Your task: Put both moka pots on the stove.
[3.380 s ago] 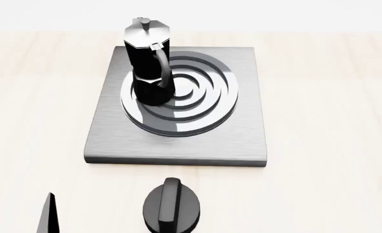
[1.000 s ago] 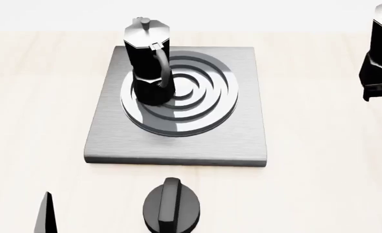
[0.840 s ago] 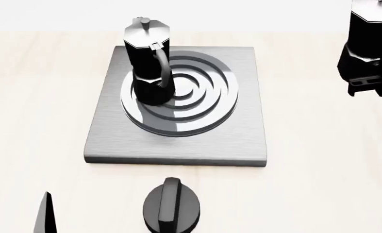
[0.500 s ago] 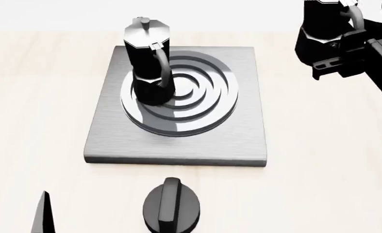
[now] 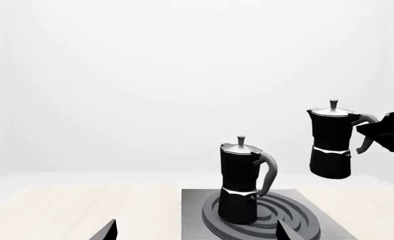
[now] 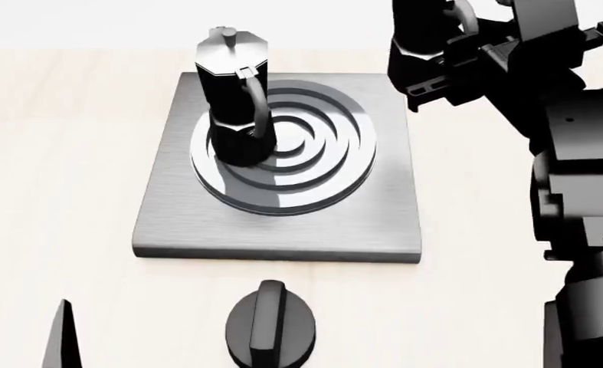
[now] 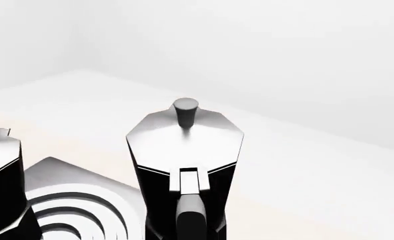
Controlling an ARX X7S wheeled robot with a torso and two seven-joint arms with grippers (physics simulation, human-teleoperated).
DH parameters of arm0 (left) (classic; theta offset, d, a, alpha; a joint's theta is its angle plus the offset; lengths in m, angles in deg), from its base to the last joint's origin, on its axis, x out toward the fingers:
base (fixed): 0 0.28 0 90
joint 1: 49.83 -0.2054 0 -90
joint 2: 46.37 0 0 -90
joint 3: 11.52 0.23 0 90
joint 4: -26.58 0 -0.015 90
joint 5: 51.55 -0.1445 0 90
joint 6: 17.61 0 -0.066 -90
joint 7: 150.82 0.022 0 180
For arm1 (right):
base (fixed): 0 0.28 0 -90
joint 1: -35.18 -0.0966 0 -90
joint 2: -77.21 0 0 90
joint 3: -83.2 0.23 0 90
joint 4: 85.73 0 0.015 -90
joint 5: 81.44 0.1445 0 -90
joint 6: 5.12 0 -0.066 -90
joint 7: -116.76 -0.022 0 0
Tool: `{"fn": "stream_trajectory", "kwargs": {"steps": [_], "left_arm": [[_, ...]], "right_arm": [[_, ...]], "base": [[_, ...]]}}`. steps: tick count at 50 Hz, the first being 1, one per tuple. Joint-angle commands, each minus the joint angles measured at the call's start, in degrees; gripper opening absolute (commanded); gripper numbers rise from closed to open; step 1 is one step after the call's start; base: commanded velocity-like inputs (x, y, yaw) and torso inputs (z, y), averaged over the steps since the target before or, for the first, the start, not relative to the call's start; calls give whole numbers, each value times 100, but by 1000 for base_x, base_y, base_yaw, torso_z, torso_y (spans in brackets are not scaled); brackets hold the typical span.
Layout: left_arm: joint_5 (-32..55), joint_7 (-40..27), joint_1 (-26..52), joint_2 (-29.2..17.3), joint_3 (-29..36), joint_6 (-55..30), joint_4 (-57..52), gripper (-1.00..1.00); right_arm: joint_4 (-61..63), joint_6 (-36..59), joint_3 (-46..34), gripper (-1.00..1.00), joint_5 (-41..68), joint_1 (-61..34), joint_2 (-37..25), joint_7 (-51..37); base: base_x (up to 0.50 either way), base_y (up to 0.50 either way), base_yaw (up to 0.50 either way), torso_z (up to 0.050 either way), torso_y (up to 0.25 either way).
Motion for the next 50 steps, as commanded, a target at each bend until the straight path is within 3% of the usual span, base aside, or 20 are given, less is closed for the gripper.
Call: {"fn": "stream_trajectory", "kwargs": {"steps": [1,50], "left_arm": [[9,-16,1,-13,-6,17,3,100],[22,-26,35,-31,85,78,72,100]], "right_arm": [[-165,-201,550,-100,-439,-87,429,82],[-167,-449,2406,-100,-1770,662,1026,452]], "base": [[0,0,0,0,0],[0,0,0,0,1]]}}
